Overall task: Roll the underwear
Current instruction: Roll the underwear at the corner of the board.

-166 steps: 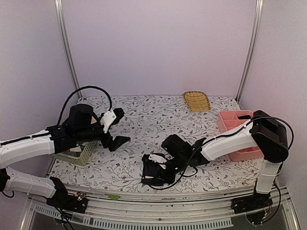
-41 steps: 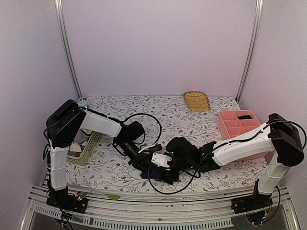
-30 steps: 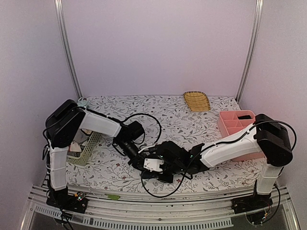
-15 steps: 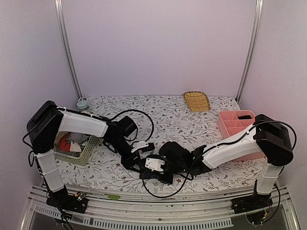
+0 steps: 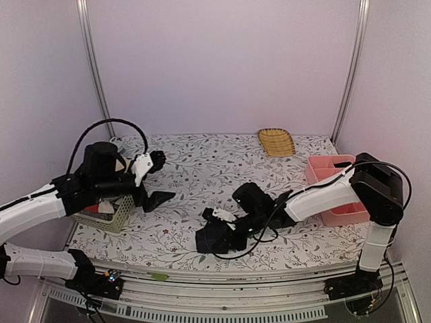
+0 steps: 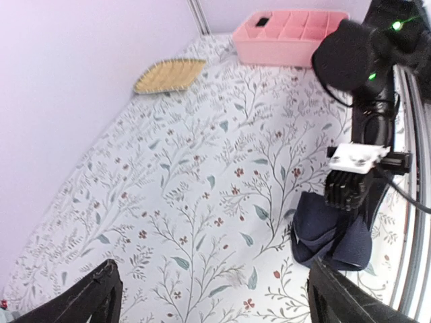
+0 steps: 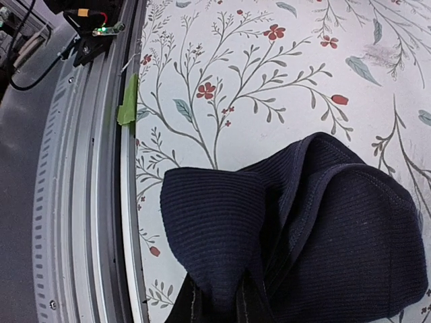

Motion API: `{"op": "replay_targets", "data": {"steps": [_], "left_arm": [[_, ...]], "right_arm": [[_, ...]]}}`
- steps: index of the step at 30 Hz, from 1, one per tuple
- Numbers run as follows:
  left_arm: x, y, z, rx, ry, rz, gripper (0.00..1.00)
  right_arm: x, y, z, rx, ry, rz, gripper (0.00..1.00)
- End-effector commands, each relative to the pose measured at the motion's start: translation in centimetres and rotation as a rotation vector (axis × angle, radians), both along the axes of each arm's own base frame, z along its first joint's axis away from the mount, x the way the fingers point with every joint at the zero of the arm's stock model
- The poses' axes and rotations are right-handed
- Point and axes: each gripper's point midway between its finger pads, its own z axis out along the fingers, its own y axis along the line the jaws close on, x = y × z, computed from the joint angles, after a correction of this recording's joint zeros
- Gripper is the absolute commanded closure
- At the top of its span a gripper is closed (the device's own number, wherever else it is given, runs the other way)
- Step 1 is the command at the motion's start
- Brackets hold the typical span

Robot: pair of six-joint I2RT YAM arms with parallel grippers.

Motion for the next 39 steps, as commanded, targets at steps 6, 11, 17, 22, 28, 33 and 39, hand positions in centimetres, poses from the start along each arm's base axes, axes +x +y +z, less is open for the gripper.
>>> {"op": "replay_targets", "data": {"steps": [6,11,17,22,28,33,39], "left_arm": [[-2.5,0.7,1.8,-0.163,-0.106,0.015,0.04],[-5.9,-1.2,-3.2,-0.015,-0.156,-0.071,0.04],[-9.1,-3.6,-8.5,0.12,-0.134,-0.204,0.09],[-11.0,-6.4,-12.2,0.218,-0.122,-0.315,0.26],[-10.9,-9.0,-14.0,0.251,-0.113,-0.355,0.4],[-10.3,-10.2,-15.3,0.289,-0.121,-0.367,0.42],[-9.0,-10.7,-16.6,0.367,-0.166,-0.346,0.4]], "right_arm": [[0.0,-1.0,-1.9,-0.029,0.444,-0.022,1.0],[1.0,-1.3,-4.0,-0.095,0.572,-0.053,1.0],[1.3,-1.4,-6.0,-0.154,0.665,-0.073,1.0],[1.2,-1.9,-7.7,-0.207,0.75,-0.1,1.0],[1.1,-2.4,-8.7,-0.242,0.805,-0.127,1.0],[1.1,-2.4,-8.6,-0.245,0.812,-0.13,1.0],[1.1,-2.4,-9.1,-0.26,0.822,-0.138,1.0]]}}
